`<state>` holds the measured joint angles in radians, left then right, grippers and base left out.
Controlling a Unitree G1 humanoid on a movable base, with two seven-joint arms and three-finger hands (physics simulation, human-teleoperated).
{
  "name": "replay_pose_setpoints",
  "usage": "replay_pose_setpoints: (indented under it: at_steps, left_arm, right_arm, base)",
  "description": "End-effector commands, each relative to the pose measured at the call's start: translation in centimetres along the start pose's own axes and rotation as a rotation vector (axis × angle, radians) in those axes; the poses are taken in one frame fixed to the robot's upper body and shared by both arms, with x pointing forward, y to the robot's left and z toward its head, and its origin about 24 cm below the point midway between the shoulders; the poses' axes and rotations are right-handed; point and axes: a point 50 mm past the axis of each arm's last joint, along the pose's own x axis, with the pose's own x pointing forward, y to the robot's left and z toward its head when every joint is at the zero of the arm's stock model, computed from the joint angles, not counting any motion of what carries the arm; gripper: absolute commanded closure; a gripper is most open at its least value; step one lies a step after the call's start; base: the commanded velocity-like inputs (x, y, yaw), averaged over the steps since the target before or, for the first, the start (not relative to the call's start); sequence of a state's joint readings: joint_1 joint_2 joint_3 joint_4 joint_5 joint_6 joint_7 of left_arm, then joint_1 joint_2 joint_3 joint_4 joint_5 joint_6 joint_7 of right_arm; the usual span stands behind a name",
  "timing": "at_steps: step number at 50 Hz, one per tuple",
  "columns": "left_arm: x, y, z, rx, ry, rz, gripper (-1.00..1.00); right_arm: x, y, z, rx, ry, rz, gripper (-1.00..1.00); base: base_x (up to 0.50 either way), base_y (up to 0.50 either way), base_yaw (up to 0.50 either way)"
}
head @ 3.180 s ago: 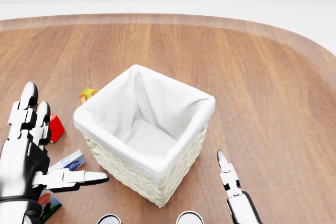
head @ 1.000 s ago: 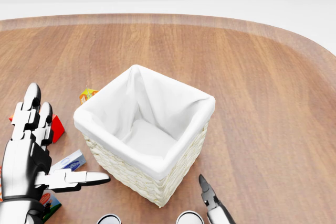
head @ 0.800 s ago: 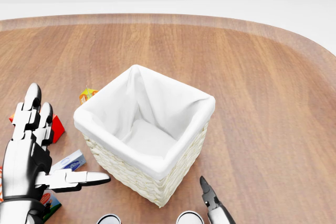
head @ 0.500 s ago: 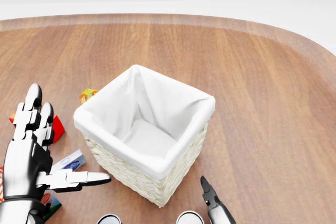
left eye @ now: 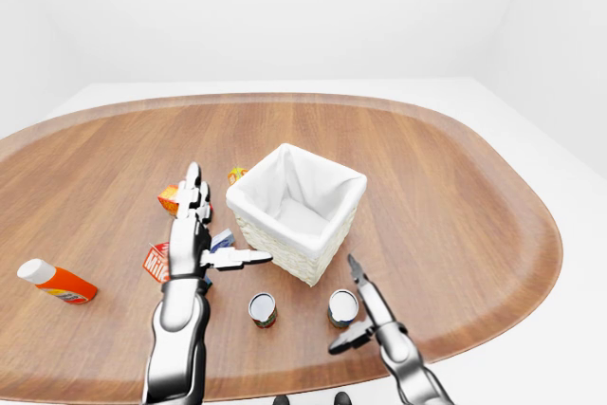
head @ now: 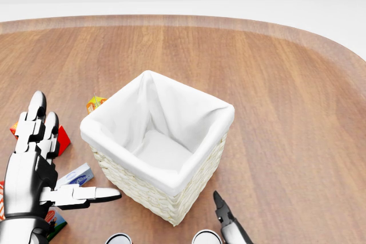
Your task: Pick up the alphabet soup, and put it in the basket.
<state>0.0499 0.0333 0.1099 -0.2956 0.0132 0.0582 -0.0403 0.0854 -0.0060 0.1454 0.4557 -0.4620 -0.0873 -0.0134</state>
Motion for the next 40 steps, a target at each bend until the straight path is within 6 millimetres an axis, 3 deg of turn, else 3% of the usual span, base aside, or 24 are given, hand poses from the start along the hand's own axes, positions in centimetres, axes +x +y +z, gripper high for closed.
replay_pose_setpoints:
  at_steps: [1,15,18,19,20,21,40]
  left_arm:
    - [0.02,-0.01,-0.05,0.001,0.000,-0.001,-1.00]
    - [-0.01,0.03,-0.07,0.001,0.000,-0.001,-1.00]
    - [-0.07,0.01,0.02,0.002,0.000,-0.001,-1.00]
    - [-0.07,0.00,0.02,0.002,0.000,-0.001,-1.00]
    - [-0.08,0.01,0.03,0.001,0.000,0.000,-1.00]
    - [-0.07,0.01,0.05,0.001,0.000,-0.001,-1.00]
    - [0.03,-0.05,-0.06,0.002,0.000,0.000,-1.00]
  right_arm:
    - [0.23,0.54,-0.17,-0.009,0.014,0.011,-1.00]
    - [0.32,0.89,-0.98,-0.012,0.053,0.034,-1.00]
    - [0.26,0.88,-0.88,-0.010,0.048,0.036,-0.15]
    - [0.26,0.88,-0.88,-0.010,0.047,0.036,-0.15]
    - [0.18,0.88,-0.85,-0.014,0.044,0.035,0.86]
    - [0.16,0.88,-0.80,-0.009,0.042,0.036,1.00]
    - [-0.04,0.54,-0.17,-0.004,0.009,0.028,1.00]
  base:
    - [0.00,0.00,0.00]
    - [0.00,0.00,0.00]
    - [0.00,0.00,0.00]
    - [0.00,0.00,0.00]
    - [0.00,0.00,0.00]
    - [0.00,0.00,0.00]
    - [0.00,0.00,0.00]
